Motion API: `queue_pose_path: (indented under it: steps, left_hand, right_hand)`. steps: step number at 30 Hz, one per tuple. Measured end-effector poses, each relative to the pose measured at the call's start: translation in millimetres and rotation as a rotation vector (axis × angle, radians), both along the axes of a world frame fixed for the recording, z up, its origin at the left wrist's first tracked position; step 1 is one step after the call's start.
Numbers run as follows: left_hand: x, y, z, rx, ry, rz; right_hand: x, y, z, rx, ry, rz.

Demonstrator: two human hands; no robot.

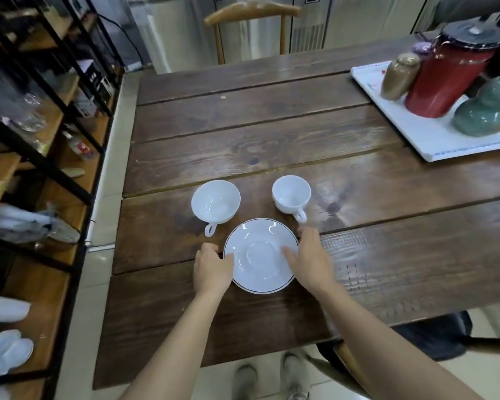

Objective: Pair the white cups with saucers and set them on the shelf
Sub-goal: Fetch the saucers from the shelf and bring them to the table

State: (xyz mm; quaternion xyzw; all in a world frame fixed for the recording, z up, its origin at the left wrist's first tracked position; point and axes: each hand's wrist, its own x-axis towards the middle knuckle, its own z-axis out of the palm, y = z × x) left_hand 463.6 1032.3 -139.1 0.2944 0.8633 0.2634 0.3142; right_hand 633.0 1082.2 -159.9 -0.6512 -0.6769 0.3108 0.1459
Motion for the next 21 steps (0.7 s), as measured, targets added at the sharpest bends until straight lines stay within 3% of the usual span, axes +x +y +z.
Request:
queue_pose_path:
  steps: [6, 11, 16, 21]
  left_hand:
    - [-2, -10, 1, -0.026, 0.243, -0.152]
    - [2, -7, 1, -0.108, 0.239, -0.201]
    - [-1, -5, 10, -0.125, 0.169, -0.208]
    - [1, -9, 37, 0.171, 0.026, -0.159]
  right_hand:
    - [0, -11, 2, 0.103, -0.173, 0.002]
    - [-5, -6, 4, -0.024, -0.218, -0.046]
    - [-10, -13, 5, -0.014, -0.112, -0.113]
    - [2, -13, 12, 0.133, 0.174, -0.192]
